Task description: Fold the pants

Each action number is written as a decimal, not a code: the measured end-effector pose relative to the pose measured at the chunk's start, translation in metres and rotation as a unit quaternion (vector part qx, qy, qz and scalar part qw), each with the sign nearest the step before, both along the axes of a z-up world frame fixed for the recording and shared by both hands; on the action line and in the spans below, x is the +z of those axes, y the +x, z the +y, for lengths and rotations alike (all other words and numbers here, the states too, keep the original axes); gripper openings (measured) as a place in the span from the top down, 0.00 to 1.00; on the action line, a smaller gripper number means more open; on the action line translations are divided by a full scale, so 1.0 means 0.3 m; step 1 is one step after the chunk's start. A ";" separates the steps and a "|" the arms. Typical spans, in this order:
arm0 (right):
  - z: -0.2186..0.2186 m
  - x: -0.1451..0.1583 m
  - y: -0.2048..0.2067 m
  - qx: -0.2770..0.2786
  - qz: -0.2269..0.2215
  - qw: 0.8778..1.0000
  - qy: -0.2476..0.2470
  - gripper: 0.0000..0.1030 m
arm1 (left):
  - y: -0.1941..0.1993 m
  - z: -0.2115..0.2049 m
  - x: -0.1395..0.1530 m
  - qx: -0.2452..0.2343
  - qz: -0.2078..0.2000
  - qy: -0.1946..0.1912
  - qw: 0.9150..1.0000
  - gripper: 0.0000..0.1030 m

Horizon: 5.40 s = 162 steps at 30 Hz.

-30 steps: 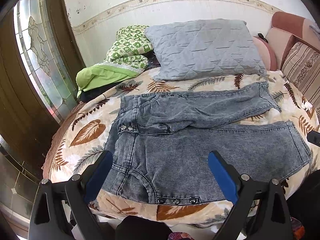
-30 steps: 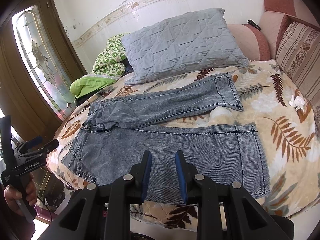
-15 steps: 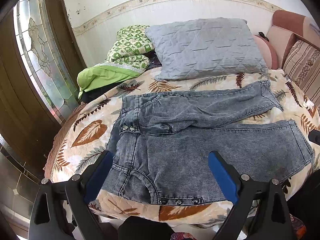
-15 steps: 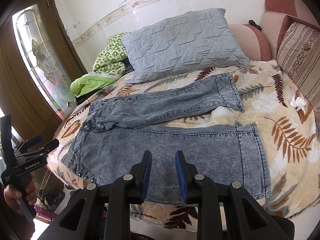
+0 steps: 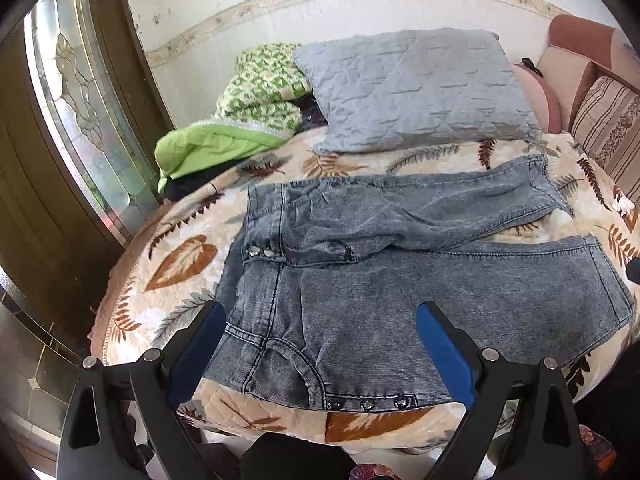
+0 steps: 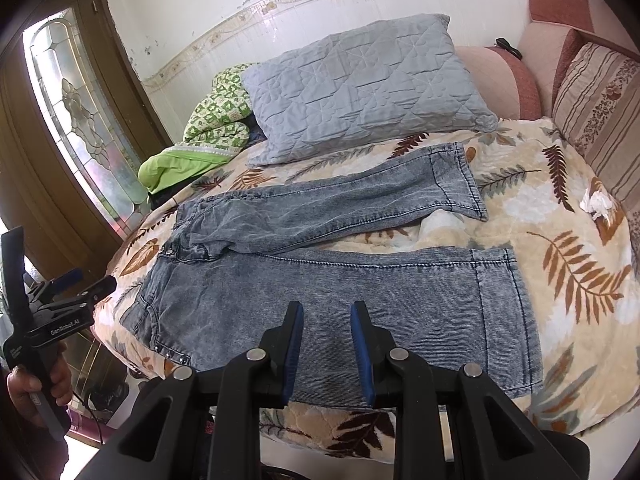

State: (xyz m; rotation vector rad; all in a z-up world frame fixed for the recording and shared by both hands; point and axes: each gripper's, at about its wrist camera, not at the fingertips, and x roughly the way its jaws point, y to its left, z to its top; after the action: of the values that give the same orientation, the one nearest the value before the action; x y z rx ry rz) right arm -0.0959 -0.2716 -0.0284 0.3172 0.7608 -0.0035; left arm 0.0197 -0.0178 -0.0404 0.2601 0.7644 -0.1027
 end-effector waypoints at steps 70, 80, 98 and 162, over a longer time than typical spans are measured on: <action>-0.722 -0.283 1.020 -0.255 0.174 0.943 0.124 0.85 | 1.283 0.287 -0.293 0.129 0.233 -0.270 0.925 0.84; -0.611 0.016 0.600 -0.219 0.044 0.967 0.124 0.86 | 0.925 0.448 0.068 0.036 0.139 -0.340 0.929 0.87; -0.477 -0.297 -0.106 -0.211 0.193 0.929 0.236 0.82 | 0.223 0.839 -0.305 0.148 0.242 -0.306 0.909 0.91; 0.554 -0.346 0.963 0.182 0.196 0.961 -0.073 0.37 | 0.236 0.142 -0.353 -0.106 0.227 -0.166 0.954 0.53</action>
State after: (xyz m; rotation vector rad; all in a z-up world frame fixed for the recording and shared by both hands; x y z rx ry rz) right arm 0.1930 -0.1054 -0.1321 0.0299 1.1986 0.2297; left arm 0.0905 0.0248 -0.1463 -0.0070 1.1575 -0.5040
